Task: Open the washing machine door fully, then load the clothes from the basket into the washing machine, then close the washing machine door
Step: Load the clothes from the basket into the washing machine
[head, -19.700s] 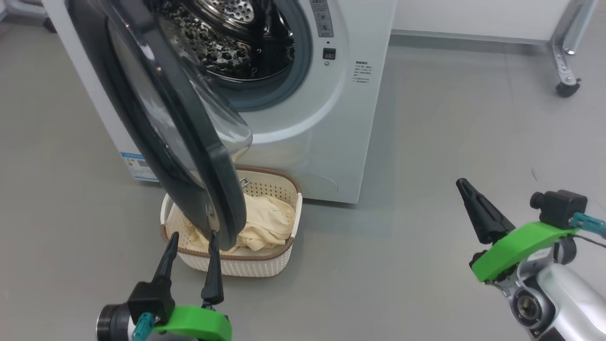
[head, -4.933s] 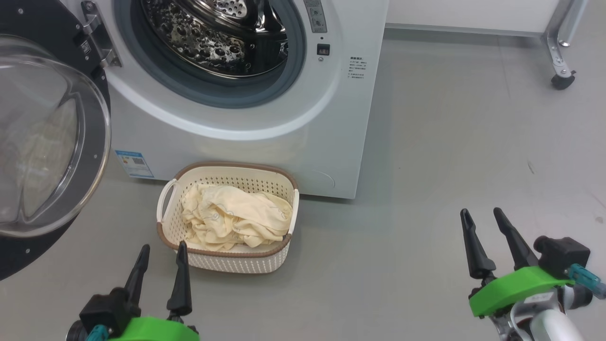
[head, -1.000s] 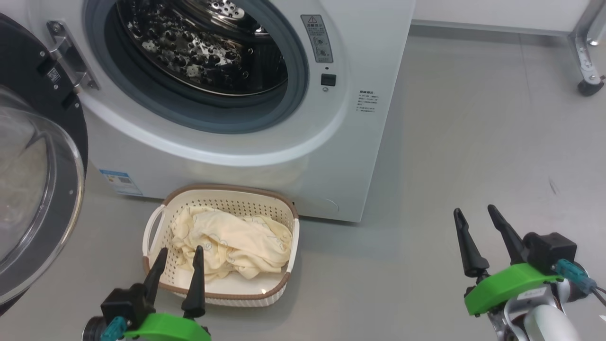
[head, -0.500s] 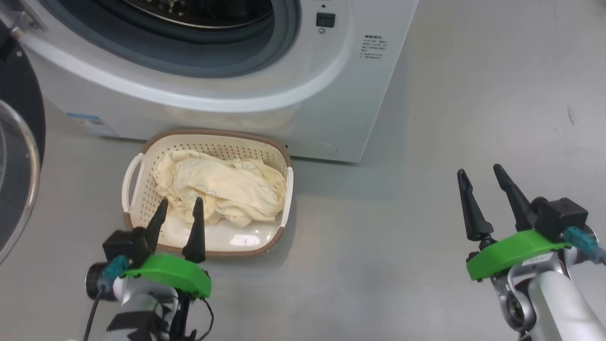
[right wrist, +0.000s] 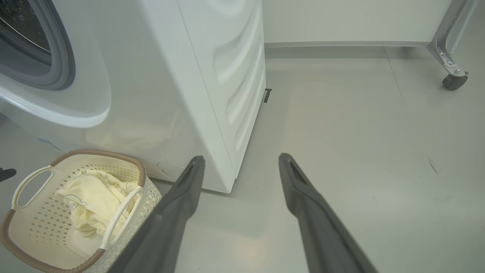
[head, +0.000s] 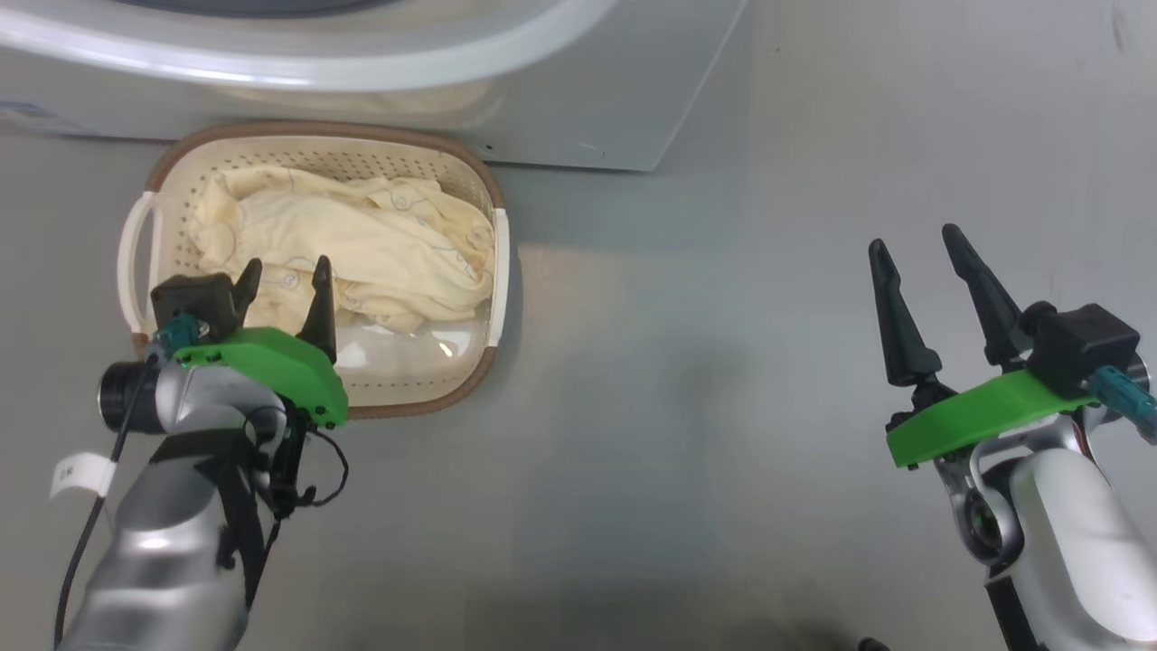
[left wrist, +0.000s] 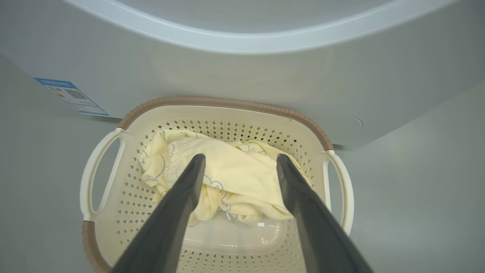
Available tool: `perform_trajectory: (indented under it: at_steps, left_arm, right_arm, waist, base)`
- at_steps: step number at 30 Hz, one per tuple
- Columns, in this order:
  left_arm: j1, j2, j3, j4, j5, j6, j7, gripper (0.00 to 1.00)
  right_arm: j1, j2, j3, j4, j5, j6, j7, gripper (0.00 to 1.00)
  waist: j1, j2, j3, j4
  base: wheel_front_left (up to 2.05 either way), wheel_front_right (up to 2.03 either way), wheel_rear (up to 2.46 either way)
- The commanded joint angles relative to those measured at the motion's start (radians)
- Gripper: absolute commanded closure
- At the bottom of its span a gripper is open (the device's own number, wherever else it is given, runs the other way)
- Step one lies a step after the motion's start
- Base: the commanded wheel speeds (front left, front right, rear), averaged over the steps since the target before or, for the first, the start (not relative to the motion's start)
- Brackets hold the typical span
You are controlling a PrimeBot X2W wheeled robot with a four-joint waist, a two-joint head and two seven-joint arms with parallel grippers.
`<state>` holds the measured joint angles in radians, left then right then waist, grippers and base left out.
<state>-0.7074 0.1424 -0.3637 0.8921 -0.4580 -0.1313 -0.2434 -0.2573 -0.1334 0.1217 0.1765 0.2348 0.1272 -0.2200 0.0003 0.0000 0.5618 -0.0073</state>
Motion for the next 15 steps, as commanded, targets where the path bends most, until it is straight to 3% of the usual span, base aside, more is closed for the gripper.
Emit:
perform_trajectory:
  at_steps: [1,15]
  left_arm:
    - [-0.048,0.042,0.005,0.036,-0.017,0.001,0.015,0.0]
    - [-0.279,0.082,-0.123,0.272,-0.124,0.001,0.18,0.0]
  right_arm:
    - [-0.009,0.001,0.017,-0.032,-0.009,0.003,-0.01,0.0]
    - [-0.088,0.035,0.055,-0.021,-0.014,0.003,-0.034,0.0]
  waist:
    - [-0.0003,0.0,0.071,-0.039]
    - [-0.0003,0.0,0.236,-0.119]
  base:
    - [0.0,0.0,0.0]
    - [0.0,0.0,0.0]
